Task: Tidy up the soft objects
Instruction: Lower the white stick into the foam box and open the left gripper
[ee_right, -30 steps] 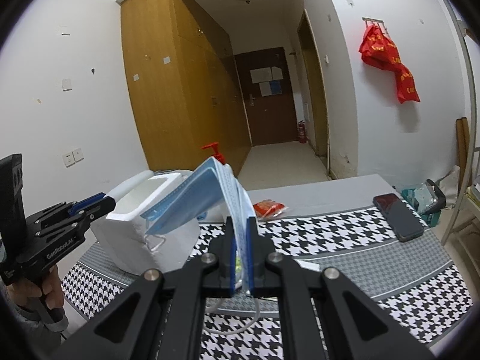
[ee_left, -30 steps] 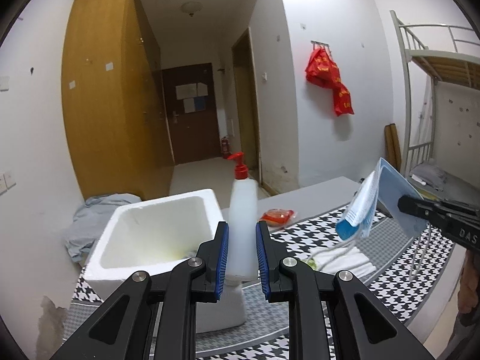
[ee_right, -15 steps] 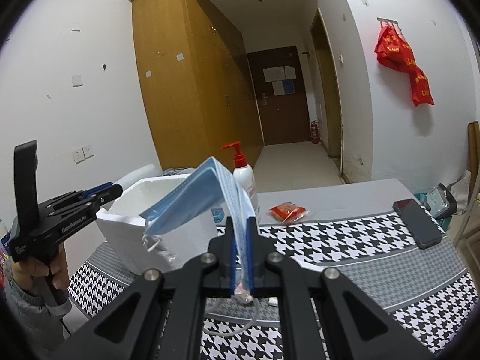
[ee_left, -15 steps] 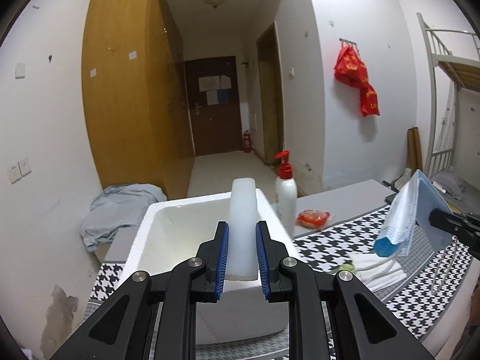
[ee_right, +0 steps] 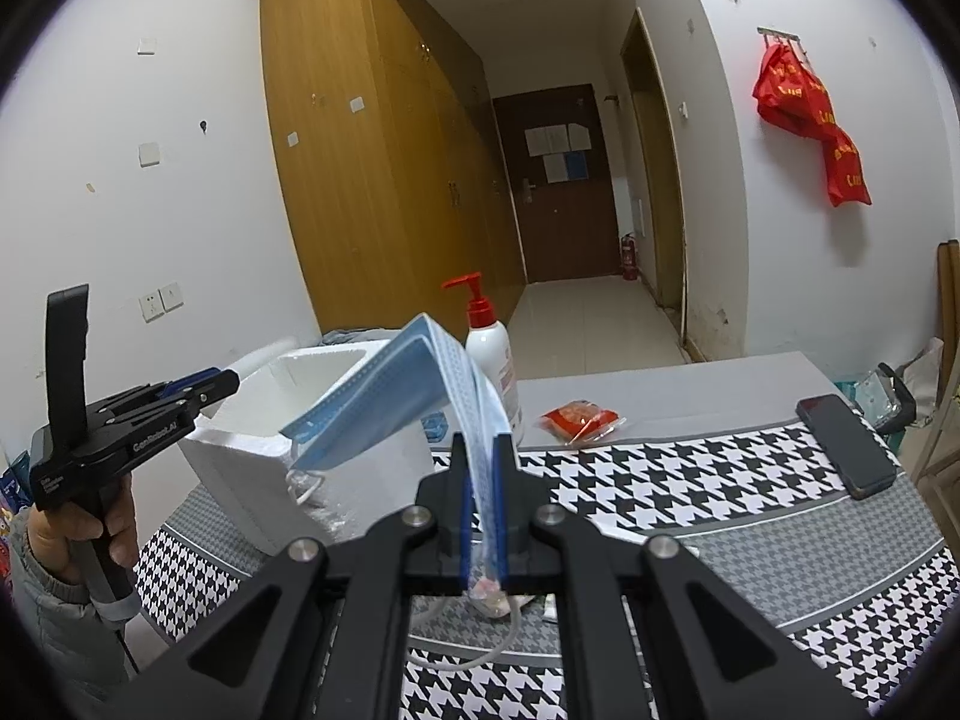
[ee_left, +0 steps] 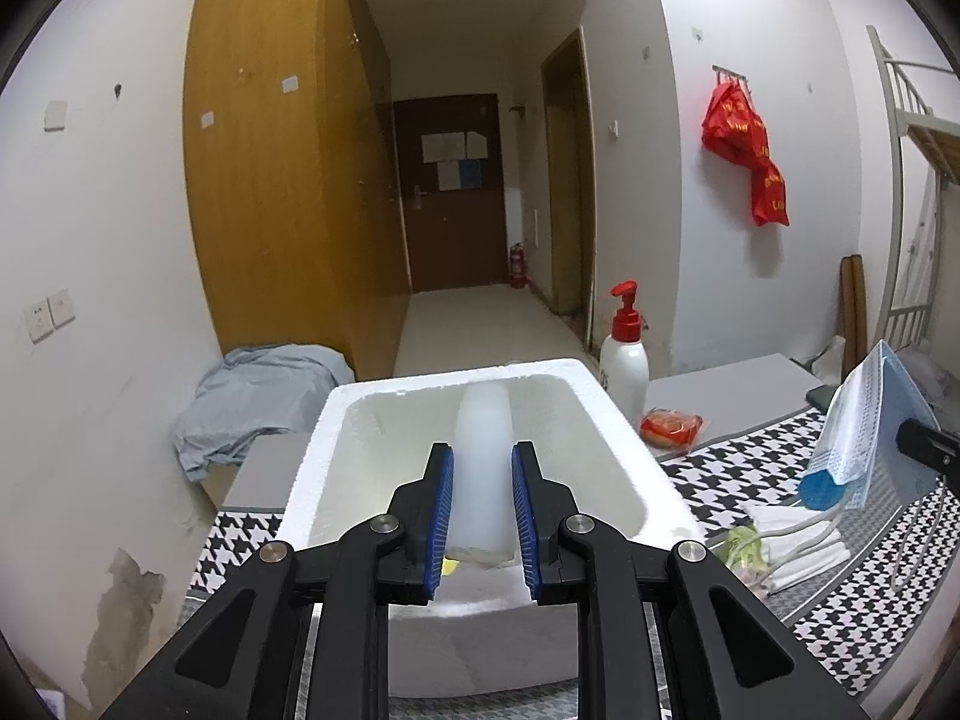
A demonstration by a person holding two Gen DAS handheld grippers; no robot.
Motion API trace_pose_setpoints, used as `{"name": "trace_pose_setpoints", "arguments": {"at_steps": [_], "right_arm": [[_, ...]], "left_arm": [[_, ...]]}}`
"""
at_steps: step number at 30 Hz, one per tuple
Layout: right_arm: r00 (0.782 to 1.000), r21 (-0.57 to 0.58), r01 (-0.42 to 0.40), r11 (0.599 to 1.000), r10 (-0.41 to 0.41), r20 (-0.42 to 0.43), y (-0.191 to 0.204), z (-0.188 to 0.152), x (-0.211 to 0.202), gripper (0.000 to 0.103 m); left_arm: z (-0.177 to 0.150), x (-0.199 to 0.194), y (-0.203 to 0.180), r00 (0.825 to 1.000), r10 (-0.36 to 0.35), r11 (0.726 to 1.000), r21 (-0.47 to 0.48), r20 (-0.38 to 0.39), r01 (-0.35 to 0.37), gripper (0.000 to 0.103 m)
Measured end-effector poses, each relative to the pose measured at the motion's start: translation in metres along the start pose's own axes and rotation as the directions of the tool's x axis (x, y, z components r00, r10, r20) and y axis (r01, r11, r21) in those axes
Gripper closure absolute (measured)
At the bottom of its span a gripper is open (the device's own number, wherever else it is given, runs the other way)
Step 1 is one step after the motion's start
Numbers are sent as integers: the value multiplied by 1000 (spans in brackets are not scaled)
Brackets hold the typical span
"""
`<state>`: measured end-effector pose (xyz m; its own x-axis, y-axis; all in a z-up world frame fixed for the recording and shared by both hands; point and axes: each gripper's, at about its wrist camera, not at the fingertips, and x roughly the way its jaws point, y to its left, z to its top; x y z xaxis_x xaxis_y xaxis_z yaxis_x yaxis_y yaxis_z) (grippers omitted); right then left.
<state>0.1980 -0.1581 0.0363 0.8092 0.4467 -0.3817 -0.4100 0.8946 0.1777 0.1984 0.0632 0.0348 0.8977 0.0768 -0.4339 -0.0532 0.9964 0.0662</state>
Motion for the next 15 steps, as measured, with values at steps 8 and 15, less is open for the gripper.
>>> {"name": "trace_pose_setpoints", "arguments": {"at_steps": [8, 15], "right_arm": [[1000, -8, 12, 1000, -12, 1, 5, 5, 4, 95], [1000, -26, 5, 1000, -5, 11, 15, 13, 6, 95]], "left_arm": [[-1, -6, 7, 999, 23, 1000, -12, 46, -23, 32], [0, -23, 17, 995, 46, 998, -55, 87, -41, 2]]}}
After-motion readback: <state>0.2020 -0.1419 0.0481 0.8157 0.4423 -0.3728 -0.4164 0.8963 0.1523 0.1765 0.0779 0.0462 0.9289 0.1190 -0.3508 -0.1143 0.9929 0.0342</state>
